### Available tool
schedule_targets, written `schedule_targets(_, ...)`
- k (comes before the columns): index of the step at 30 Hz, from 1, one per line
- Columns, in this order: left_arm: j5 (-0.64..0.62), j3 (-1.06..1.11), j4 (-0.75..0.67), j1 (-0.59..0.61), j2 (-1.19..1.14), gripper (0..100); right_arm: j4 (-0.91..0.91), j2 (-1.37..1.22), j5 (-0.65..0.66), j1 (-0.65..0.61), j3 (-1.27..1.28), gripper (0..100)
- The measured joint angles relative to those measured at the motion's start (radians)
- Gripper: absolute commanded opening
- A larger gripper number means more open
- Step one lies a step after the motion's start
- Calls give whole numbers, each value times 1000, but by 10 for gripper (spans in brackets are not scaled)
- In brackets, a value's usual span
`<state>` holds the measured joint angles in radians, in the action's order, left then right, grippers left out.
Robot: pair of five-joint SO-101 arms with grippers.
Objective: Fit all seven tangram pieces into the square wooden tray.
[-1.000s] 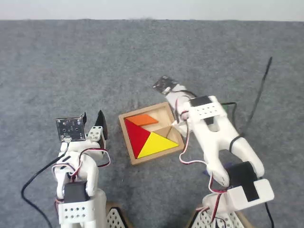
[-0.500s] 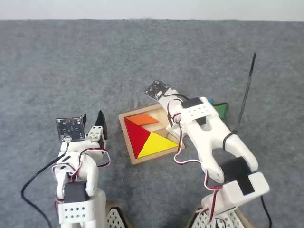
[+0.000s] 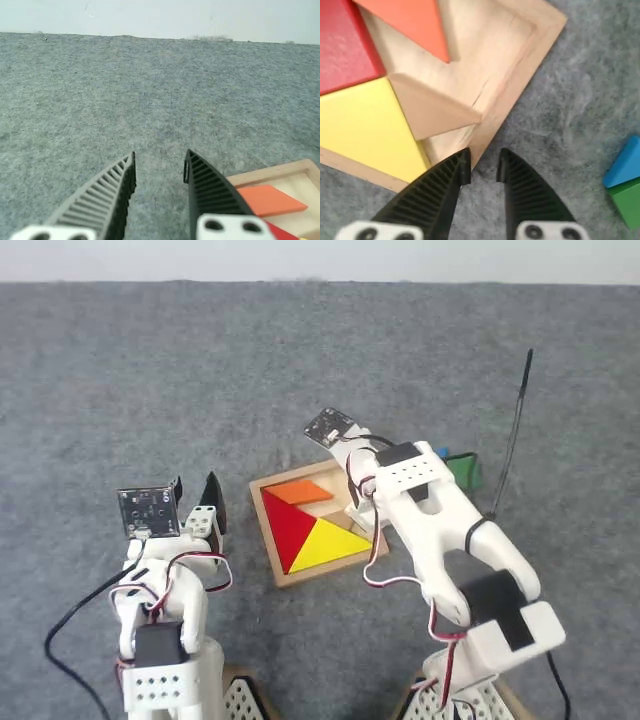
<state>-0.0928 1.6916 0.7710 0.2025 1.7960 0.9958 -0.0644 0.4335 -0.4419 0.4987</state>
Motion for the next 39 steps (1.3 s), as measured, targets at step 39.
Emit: schedule_targets(39,0,0,0,0,0,155,18,-262,-68,-164,-290,9)
